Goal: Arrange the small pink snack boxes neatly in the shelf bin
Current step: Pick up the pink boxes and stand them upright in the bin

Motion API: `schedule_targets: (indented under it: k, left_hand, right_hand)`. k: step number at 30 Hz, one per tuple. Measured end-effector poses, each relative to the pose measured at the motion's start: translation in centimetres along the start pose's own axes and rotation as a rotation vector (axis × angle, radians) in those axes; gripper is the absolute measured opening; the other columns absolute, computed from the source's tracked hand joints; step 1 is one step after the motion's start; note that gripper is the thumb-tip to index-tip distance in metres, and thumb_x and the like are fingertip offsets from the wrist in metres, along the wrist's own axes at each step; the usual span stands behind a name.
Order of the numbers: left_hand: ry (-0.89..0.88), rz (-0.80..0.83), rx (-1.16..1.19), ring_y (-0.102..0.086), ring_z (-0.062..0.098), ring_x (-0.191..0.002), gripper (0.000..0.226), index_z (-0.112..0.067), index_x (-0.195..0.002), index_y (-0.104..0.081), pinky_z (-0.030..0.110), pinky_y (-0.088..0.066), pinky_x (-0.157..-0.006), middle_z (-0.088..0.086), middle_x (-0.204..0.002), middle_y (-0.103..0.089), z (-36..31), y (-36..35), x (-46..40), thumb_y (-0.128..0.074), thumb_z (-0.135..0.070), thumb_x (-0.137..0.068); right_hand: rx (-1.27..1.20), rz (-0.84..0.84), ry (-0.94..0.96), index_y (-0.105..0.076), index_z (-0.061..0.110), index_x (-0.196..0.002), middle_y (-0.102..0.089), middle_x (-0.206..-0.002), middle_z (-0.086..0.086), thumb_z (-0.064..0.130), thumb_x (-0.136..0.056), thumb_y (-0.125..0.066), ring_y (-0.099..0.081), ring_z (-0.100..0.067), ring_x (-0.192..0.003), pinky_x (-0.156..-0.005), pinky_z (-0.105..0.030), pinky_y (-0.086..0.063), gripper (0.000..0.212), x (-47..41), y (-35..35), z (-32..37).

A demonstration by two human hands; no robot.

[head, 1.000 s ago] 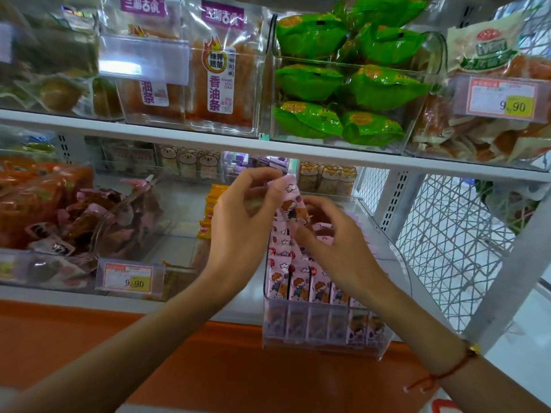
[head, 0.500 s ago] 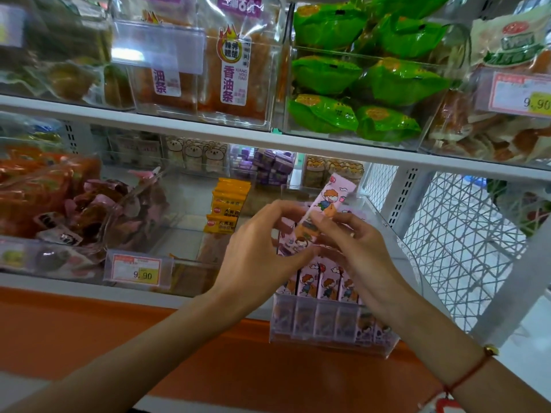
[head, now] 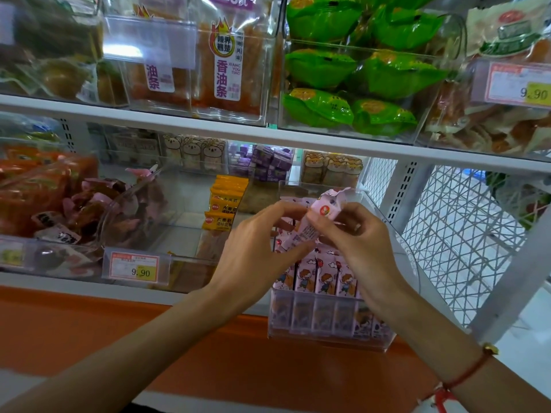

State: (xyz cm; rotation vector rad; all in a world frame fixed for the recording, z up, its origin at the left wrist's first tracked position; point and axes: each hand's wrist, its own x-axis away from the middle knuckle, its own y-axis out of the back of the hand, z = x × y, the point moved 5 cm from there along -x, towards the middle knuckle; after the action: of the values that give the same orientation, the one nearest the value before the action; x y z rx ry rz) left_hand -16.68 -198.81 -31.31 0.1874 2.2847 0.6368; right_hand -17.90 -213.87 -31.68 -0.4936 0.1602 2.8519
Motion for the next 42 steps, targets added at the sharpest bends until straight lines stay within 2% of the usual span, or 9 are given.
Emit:
schedule_targets:
  k: [5, 11, 16, 18, 24, 29, 34, 39, 42]
  left_hand:
    - [0.083, 0.071, 0.230, -0.062, -0.001, -0.101, 0.032, -0.039, -0.122, -0.056, 0.027, -0.057, -0.082, -0.020, -0.110, -0.067, 0.5, 0.0, -0.4, -0.060, -0.028, -0.091]
    - [0.270, 0.245, 0.567, -0.069, -0.001, -0.084, 0.040, -0.047, -0.082, -0.072, 0.011, -0.052, -0.065, -0.016, -0.088, -0.074, 0.7, -0.9, -0.6, -0.048, -0.019, -0.098]
    - [0.209, 0.209, 0.521, -0.065, 0.001, -0.099, 0.028, -0.036, -0.109, -0.060, 0.018, -0.054, -0.081, -0.016, -0.102, -0.071, 0.7, -0.6, -0.6, -0.052, -0.013, -0.094]
    - [0.099, 0.142, 0.398, -0.059, 0.001, -0.112, 0.034, -0.031, -0.120, -0.053, 0.025, -0.050, -0.095, -0.015, -0.116, -0.064, 0.3, 0.0, -0.7, -0.054, -0.012, -0.092]
    - [0.041, 0.113, 0.380, -0.054, 0.007, -0.120, 0.039, -0.019, -0.127, -0.050, 0.031, -0.046, -0.102, -0.006, -0.125, -0.060, 0.2, 0.7, -0.7, -0.052, -0.001, -0.093]
    - [0.088, 0.155, 0.417, -0.056, 0.005, -0.118, 0.037, -0.019, -0.128, -0.051, 0.026, -0.048, -0.098, -0.008, -0.124, -0.061, 0.7, 0.3, -0.6, -0.055, -0.011, -0.092]
    - [0.230, -0.055, 0.530, -0.066, 0.003, -0.101, 0.034, -0.020, -0.112, -0.056, 0.018, -0.054, -0.081, -0.009, -0.107, -0.068, 1.6, 1.2, -1.0, -0.064, -0.032, -0.081]
    - [0.315, -0.094, 0.556, -0.067, 0.002, -0.097, 0.060, -0.015, -0.116, -0.054, 0.018, -0.055, -0.080, -0.007, -0.105, -0.070, 1.8, 1.3, -0.8, -0.069, -0.047, -0.067]
    - [0.353, -0.074, 0.674, -0.065, 0.005, -0.104, 0.072, -0.019, -0.132, -0.043, 0.021, -0.055, -0.085, -0.008, -0.112, -0.068, 2.2, 1.6, -0.9, -0.070, -0.043, -0.070]
  right_hand:
    - [-0.017, 0.102, -0.033, -0.064, 0.028, -0.112, -0.072, -0.102, 0.007, 0.046, -0.069, -0.067, -0.068, -0.009, -0.094, -0.077, -0.028, -0.054, 0.047, -0.2, -0.1, 0.3]
    - [-0.020, 0.068, -0.094, -0.068, 0.018, -0.104, -0.073, -0.088, 0.005, 0.034, -0.083, -0.066, -0.069, -0.010, -0.083, -0.075, -0.027, -0.050, 0.026, -0.4, 0.4, 0.3]
    - [-0.020, 0.170, -0.037, -0.056, 0.033, -0.123, -0.070, -0.104, 0.004, 0.021, -0.092, -0.057, -0.065, -0.011, -0.099, -0.084, -0.030, -0.052, 0.033, -0.3, -0.2, 0.9]
    - [-0.011, 0.214, 0.021, -0.057, 0.036, -0.120, -0.068, -0.109, 0.006, 0.014, -0.089, -0.060, -0.062, -0.010, -0.106, -0.091, -0.033, -0.051, 0.038, -0.1, -0.5, 1.4]
    - [0.001, 0.218, 0.132, -0.064, 0.039, -0.105, -0.071, -0.103, 0.012, 0.011, -0.077, -0.072, -0.063, -0.005, -0.104, -0.094, -0.042, -0.052, 0.040, 0.4, -0.7, 2.0]
    - [0.051, 0.200, 0.166, -0.058, 0.041, -0.118, -0.069, -0.108, 0.013, 0.024, -0.077, -0.072, -0.062, -0.003, -0.104, -0.093, -0.039, -0.053, 0.047, 0.4, -0.6, 1.9]
    - [0.171, 0.229, 0.171, -0.038, 0.036, -0.136, -0.058, -0.122, 0.015, 0.039, -0.071, -0.072, -0.057, 0.001, -0.110, -0.092, -0.024, -0.050, 0.074, 0.6, -1.3, 1.4]
    - [0.130, 0.147, 0.225, -0.055, 0.030, -0.106, -0.067, -0.105, 0.014, 0.036, -0.077, -0.070, -0.065, -0.004, -0.097, -0.080, -0.024, -0.056, 0.033, 0.8, -1.4, 1.6]
    - [0.081, 0.154, 0.148, -0.060, 0.030, -0.106, -0.068, -0.107, 0.009, 0.033, -0.083, -0.062, -0.066, -0.003, -0.095, -0.074, -0.018, -0.054, 0.023, 0.3, -1.1, 1.1]
